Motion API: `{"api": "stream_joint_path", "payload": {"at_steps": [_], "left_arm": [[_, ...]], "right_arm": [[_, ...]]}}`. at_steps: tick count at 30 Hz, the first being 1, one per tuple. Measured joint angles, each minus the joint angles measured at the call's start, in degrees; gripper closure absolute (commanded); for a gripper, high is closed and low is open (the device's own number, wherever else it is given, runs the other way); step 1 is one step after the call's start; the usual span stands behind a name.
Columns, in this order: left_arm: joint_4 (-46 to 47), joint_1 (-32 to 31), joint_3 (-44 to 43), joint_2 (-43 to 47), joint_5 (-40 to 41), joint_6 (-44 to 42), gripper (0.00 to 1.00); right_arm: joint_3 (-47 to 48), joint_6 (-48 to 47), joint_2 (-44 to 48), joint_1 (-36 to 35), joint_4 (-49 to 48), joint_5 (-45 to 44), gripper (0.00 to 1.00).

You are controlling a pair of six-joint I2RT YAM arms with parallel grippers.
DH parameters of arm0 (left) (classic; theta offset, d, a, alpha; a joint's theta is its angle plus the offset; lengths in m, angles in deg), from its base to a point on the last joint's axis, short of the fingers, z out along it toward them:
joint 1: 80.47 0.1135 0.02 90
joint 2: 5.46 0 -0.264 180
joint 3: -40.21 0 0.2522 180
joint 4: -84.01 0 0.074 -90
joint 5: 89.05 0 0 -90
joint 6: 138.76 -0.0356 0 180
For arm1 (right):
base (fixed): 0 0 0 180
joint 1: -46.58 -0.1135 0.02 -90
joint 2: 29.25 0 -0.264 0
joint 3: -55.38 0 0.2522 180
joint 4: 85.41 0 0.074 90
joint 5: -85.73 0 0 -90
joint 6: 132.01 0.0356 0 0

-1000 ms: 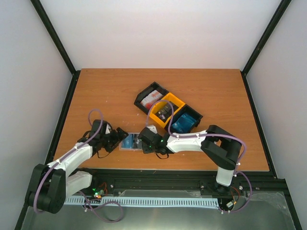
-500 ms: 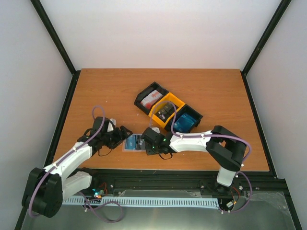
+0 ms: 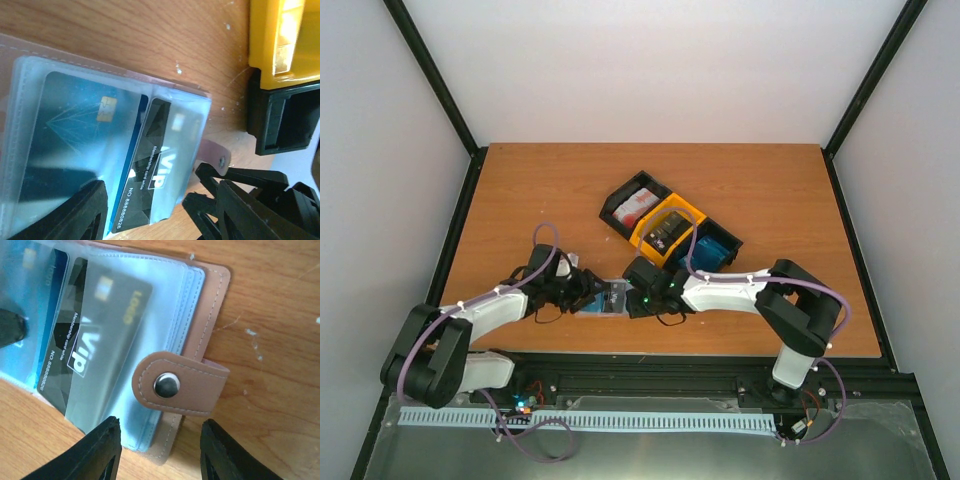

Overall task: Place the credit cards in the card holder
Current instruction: Insert the credit card into the card holder.

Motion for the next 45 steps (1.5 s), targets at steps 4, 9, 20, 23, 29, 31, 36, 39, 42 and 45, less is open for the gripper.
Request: {"api": "stream_joint_path", "payload": {"at_steps": [4,9,20,23,29,31,36,39,42,45], "left_arm": [[0.52,-0.07,-0.11,-1.73,-0.02,0.15,0.40],[1.51,-0.35,-0.13,-2.40,-0.04,0.46,0.40],[1.53,-0.63,-0.13,-2.38,0.70,0.66,0.39],[1.16,-0.63,-0.13,-1.99,1.36,0.66,0.39],[0.07,-0.63,-0.11,-1.11,3.15,0.66,0.39],[-0.24,-0.63,0.00,-0.76,3.96,0.79,0.39],[-0.76,-0.63,1.79,2.54,7.37,2.89,0.40],[-0.72,-0.63,3.52,5.33,8.63,4.61,0.40],[-0.59,-0.63,4.48,6.45,8.68,6.03,0.35],[-0.46,-0.63,4.48,6.43,8.72,6.93,0.35]], "right_arm": [[-0.63,-0.35,0.96,0.92,-0.59,1.75,0.52],[-0.39,-1.31,0.59,1.09,-1.42,3.52,0.50],[4.04,-3.30,-3.65,0.96,-0.39,3.39,0.49],[5.64,-3.39,-4.90,0.72,0.17,2.49,0.49],[9.35,-4.09,-8.24,-0.13,0.26,-0.33,0.47],[10.19,-4.24,-9.05,-0.57,0.22,-1.42,0.46],[11.58,-4.59,-10.93,-1.92,-1.18,-5.09,0.51],[11.74,-4.87,-11.56,-2.27,-2.47,-6.40,0.59],[11.41,-5.07,-11.87,-2.29,-3.72,-6.84,0.65],[11.28,-5.09,-12.04,-2.29,-4.46,-7.19,0.65]]}}
